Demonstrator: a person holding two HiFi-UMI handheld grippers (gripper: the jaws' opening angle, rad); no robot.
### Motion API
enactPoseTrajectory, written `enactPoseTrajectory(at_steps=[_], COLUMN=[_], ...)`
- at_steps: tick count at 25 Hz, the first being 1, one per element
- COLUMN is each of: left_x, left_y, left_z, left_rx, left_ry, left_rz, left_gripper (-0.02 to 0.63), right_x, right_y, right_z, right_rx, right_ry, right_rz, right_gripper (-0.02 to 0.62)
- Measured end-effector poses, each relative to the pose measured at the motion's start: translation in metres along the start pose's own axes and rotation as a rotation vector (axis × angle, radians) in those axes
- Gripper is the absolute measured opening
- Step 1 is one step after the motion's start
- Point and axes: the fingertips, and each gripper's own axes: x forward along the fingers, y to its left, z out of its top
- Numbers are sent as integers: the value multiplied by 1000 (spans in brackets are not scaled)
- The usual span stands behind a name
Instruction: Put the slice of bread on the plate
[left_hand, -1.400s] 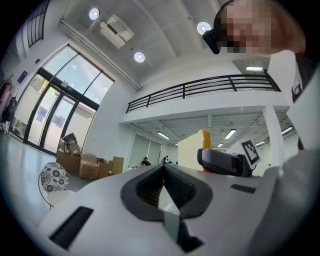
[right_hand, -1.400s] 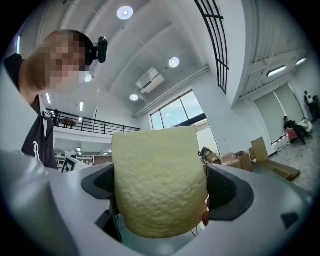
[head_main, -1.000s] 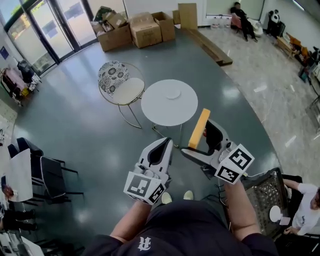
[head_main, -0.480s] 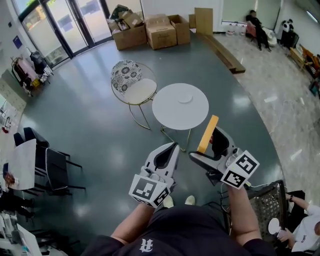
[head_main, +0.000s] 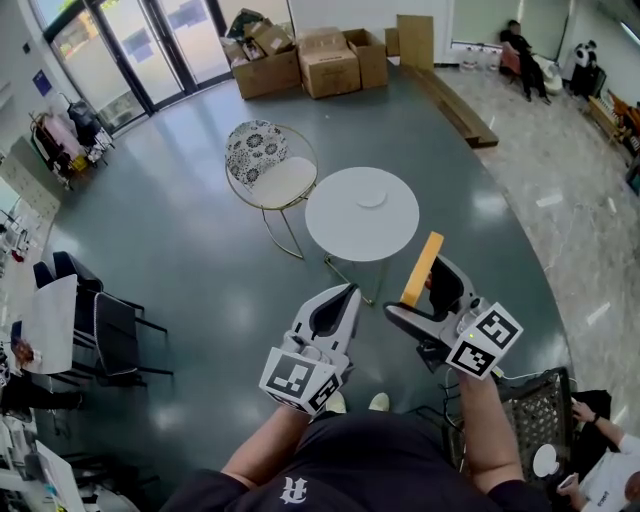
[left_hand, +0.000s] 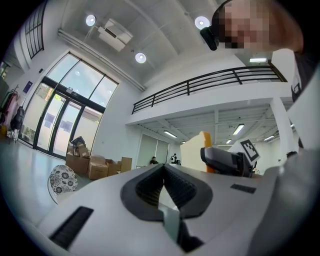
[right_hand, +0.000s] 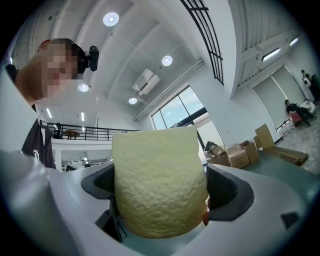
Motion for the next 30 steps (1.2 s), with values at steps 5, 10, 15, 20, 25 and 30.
enactPoseTrajectory(at_steps=[5,10,15,20,25,30], left_x=[15,24,35,36,41,50], left_y=[-10,-17,-21,-25,-26,-14], left_z=[-4,-6,-3,-5,-12,-16], left_rx=[4,7,13,15,17,22], left_ry=[2,2,4,8,13,16], left_rz=[6,4,-1,-3,-4,-11], left_gripper=[5,5,5,5,5,5], right_x=[-11,-18,-23,-31,-34,-25], right_y=[-13,-21,-27,-29,-33,-42], right_z=[4,8,15,14,12,7], right_rx=[0,-4,-1,-3,-3,3], right_ry=[2,-8,-20,-29,-29,-28], right_rz=[6,6,4,-9,-16,-33], right_gripper=[541,541,541,541,541,541])
